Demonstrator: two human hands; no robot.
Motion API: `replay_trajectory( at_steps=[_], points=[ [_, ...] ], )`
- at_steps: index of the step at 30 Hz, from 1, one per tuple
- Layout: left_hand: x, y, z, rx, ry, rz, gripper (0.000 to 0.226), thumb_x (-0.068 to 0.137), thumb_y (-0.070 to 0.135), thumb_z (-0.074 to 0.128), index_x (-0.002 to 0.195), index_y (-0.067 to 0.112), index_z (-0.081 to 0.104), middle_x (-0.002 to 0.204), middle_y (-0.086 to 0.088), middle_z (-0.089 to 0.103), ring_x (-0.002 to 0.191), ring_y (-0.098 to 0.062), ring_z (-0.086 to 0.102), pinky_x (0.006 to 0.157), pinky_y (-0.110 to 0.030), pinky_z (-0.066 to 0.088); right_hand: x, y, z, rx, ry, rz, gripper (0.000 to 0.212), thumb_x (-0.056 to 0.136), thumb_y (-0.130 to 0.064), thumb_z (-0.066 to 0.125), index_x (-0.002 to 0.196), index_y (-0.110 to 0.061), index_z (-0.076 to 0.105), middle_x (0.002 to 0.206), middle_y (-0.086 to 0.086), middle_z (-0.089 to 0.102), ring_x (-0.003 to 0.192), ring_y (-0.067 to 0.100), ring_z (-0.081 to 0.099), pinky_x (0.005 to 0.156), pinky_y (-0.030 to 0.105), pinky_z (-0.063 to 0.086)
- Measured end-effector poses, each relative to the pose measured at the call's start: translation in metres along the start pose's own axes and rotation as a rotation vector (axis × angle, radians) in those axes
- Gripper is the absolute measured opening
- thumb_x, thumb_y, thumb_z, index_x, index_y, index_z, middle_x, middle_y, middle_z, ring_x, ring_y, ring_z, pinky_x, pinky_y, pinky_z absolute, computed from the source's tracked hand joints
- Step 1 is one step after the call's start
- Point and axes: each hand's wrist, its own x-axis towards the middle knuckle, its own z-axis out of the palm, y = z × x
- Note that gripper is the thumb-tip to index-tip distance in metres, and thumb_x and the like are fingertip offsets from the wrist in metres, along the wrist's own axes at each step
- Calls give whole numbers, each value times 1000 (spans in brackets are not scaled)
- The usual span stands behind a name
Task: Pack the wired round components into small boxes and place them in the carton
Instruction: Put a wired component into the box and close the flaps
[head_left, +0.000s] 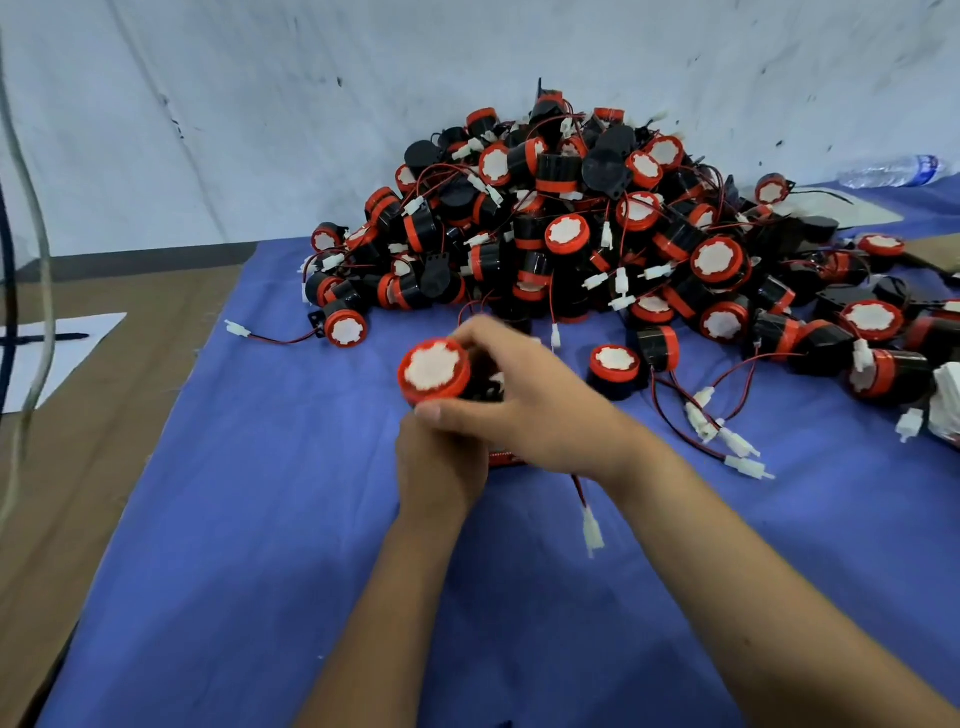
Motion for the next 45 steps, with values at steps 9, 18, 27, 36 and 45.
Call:
replay_trajectory(
  at_steps=[9, 18, 27, 36, 45],
  points=[
    [4, 0, -6, -13, -123, -56, 33, 105, 36, 40, 88, 14, 58, 84, 1, 68, 83, -27, 62, 75, -53, 51, -10, 32, -15, -372, 197, 60, 42, 89, -30, 77, 128, -23, 61, 116, -12, 64, 109, 9, 56, 97, 29, 46],
    [8, 3, -5, -298, -201, -175, 50, 106, 56, 31, 83, 31, 67, 78, 11, 72, 81, -17, 68, 70, -31, 53, -5, 13, 7, -570, 80, 124, 30, 92, -3, 60, 118, -11, 49, 110, 7, 65, 102, 30, 60, 74, 39, 46],
    [9, 2, -5, -187, -129, -123, 42, 111, 39, 42, 86, 14, 64, 82, -1, 70, 82, -26, 65, 75, -48, 53, -11, 12, 26, -1038, 58, 202, 47, 90, -10, 61, 136, -12, 53, 128, 7, 56, 121, 27, 47, 83, 32, 36],
    [8, 0, 4, -154, -101, -180, 7, 95, 28, 67, 89, 25, 62, 83, 3, 66, 76, -19, 59, 62, -35, 45, -28, 21, 25, -630, 503, 75, 11, 88, -10, 59, 99, -13, 59, 126, 7, 48, 110, 26, 50, 81, 29, 45],
    [13, -5, 4, -300, -120, -257, 17, 87, 30, 82, 101, 28, 73, 97, 9, 76, 93, -16, 69, 79, -41, 58, -37, 50, -30, -317, 517, 556, 23, 93, -42, 69, 89, -19, 72, 76, -3, 74, 77, 17, 71, 71, 34, 59]
  ],
)
